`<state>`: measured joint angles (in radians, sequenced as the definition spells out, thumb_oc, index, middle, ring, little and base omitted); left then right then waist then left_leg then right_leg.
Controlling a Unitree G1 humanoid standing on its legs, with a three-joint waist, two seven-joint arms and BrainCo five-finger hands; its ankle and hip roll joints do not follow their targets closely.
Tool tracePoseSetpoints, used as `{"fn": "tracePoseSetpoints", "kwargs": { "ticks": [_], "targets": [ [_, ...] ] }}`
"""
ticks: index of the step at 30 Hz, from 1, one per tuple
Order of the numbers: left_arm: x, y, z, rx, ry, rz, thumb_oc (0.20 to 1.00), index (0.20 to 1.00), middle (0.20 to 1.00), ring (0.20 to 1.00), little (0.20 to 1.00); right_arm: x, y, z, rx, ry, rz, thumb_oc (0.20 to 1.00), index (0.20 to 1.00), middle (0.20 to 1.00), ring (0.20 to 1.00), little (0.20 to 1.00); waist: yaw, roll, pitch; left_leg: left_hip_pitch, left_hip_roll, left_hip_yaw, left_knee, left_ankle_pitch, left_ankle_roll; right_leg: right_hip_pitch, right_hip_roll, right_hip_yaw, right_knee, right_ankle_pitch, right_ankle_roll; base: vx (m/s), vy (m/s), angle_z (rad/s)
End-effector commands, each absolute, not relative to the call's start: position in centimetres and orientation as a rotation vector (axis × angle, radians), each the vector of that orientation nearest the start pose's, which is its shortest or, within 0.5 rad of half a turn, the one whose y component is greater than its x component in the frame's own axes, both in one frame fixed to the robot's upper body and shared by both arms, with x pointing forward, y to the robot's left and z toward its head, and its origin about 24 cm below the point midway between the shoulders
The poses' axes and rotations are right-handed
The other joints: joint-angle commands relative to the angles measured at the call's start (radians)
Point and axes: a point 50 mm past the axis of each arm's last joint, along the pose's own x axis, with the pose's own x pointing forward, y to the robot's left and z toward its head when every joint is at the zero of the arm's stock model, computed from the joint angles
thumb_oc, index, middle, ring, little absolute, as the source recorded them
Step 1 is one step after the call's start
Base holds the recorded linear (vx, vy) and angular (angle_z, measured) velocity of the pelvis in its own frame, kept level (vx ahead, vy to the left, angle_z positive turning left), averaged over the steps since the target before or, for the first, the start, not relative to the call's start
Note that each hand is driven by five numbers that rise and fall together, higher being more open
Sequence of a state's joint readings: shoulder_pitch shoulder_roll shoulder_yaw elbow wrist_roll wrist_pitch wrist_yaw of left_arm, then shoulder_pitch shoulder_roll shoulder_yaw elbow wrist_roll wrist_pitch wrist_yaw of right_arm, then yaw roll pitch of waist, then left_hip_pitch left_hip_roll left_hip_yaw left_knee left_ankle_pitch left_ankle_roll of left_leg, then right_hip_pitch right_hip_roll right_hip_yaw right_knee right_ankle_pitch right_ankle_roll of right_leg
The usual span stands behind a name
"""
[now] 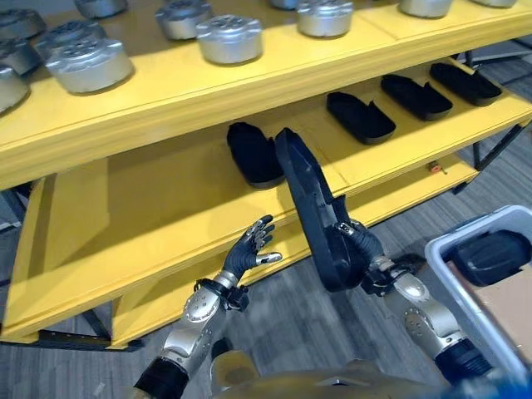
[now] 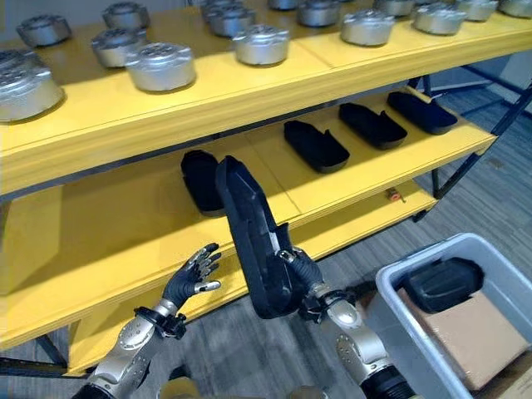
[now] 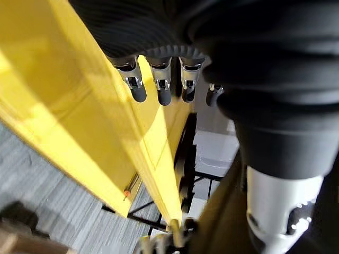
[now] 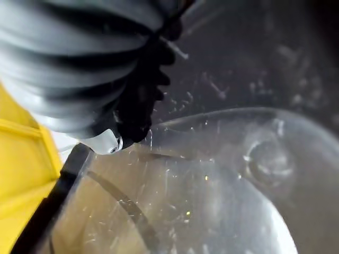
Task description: Move parts from the plastic box to the shelf.
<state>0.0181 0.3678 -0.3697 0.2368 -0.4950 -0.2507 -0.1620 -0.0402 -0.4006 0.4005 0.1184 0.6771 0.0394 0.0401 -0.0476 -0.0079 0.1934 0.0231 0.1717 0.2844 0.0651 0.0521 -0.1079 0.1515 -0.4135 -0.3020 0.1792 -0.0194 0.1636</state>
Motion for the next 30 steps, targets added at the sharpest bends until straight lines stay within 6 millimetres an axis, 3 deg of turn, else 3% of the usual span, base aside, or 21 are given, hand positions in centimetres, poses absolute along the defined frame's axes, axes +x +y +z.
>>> {"fn": "tracePoseSetpoints", "kwargs": {
  "ticks": [1,8,11,15,17,19,20,22,23,27,30],
  "targets": [
    [22.4,15.8,0.8,-0.149,0.045,-0.366,1.0,1.0,1.0,1.0,1.0,25.4,-12.4,3.5,0.322,0.146,0.409,0.2,0.2,0.2,0.2,0.2,0.026,0.045,-0.026,0.107,0.035,-0.022,-0.09,0.016,0.02,-0.048,0.205,-0.001,-0.024,-0.046,-0.083,0.03,0.385,0.37],
    [22.0,17.7,1.4,-0.087,0.042,-0.347,1.0,1.0,1.0,1.0,1.0,25.1,-12.4,3.5,0.321,0.138,0.421,0.2,0.2,0.2,0.2,0.2,0.078,0.01,-0.039,0.122,-0.032,-0.017,-0.152,-0.007,0.06,-0.024,0.147,-0.045,-0.144,0.069,0.005,-0.03,0.32,0.24],
    [21.9,18.1,1.6,-0.071,0.036,-0.347,1.0,1.0,1.0,1.0,1.0,25.3,-12.2,3.7,0.321,0.131,0.442,0.2,0.2,0.2,0.2,0.2,0.102,-0.005,-0.035,0.119,-0.048,0.01,-0.152,-0.018,0.073,-0.032,0.121,-0.082,-0.127,0.098,0.017,-0.08,0.223,0.04],
    [21.8,18.2,1.6,-0.064,0.044,-0.353,1.0,1.0,1.0,1.0,1.0,25.5,-11.8,3.9,0.319,0.132,0.46,0.2,0.2,0.2,0.2,0.2,0.145,-0.021,-0.029,0.13,-0.071,0.051,-0.152,-0.051,0.085,-0.027,0.104,-0.166,-0.1,0.128,0.04,-0.03,0.16,-0.15],
    [21.7,18.0,1.5,-0.07,0.054,-0.357,1.0,1.0,1.0,1.0,1.0,25.7,-11.0,4.0,0.318,0.14,0.472,0.2,0.2,0.2,0.2,0.2,0.172,-0.027,-0.021,0.145,-0.079,0.107,-0.152,-0.068,0.093,-0.043,0.071,-0.256,-0.069,0.173,0.051,-0.06,0.173,-0.31],
    [21.9,17.7,1.5,-0.066,0.06,-0.364,1.0,1.0,1.0,1.0,1.0,26.0,-10.6,4.2,0.319,0.148,0.476,0.2,0.2,0.2,0.2,0.2,0.177,-0.028,-0.015,0.148,-0.081,0.122,-0.152,-0.077,0.102,-0.06,0.064,-0.277,-0.035,0.176,0.049,-0.04,0.096,-0.39],
    [22.1,17.5,1.6,-0.066,0.063,-0.372,1.0,1.0,1.0,1.0,1.0,26.1,-10.5,4.2,0.317,0.151,0.476,0.2,0.2,0.2,0.2,0.2,0.172,-0.028,-0.012,0.141,-0.084,0.109,-0.152,-0.08,0.109,-0.071,0.093,-0.251,-0.028,0.148,0.04,0.0,0.017,-0.39],
    [22.4,16.7,1.6,-0.071,0.071,-0.395,1.0,1.0,1.0,1.0,1.0,25.9,-10.6,4.1,0.312,0.151,0.474,0.2,0.2,0.2,0.2,0.2,0.14,-0.035,-0.006,0.124,-0.104,0.039,-0.152,-0.085,0.122,-0.084,0.211,-0.129,-0.072,0.077,0.011,0.04,-0.059,-0.01],
    [22.4,16.4,1.5,-0.071,0.077,-0.407,1.0,1.0,1.0,1.0,1.0,25.7,-10.8,4.1,0.306,0.155,0.464,0.2,0.2,0.2,0.2,0.2,0.124,-0.041,-0.006,0.107,-0.114,0.014,-0.152,-0.069,0.128,-0.089,0.245,-0.078,-0.111,0.08,-0.01,0.05,-0.109,0.46],
    [21.8,15.5,0.5,-0.073,0.11,-0.431,1.0,1.0,1.0,1.0,1.0,25.1,-12.1,3.5,0.261,0.172,0.398,0.2,0.2,0.2,0.2,0.2,0.078,-0.049,-0.021,0.085,-0.132,-0.091,-0.152,-0.059,0.128,-0.081,0.294,0.119,-0.179,0.098,-0.02,0.12,-0.123,0.96],
    [21.0,15.2,0.3,-0.072,0.126,-0.438,1.0,1.0,1.0,1.0,1.0,25.2,-12.4,3.1,0.218,0.2,0.417,0.2,0.2,0.2,0.2,0.2,0.085,-0.05,-0.036,0.095,-0.124,-0.09,-0.152,-0.059,0.108,-0.045,0.303,0.095,-0.219,0.082,-0.038,0.12,-0.13,0.45]
  ]
}}
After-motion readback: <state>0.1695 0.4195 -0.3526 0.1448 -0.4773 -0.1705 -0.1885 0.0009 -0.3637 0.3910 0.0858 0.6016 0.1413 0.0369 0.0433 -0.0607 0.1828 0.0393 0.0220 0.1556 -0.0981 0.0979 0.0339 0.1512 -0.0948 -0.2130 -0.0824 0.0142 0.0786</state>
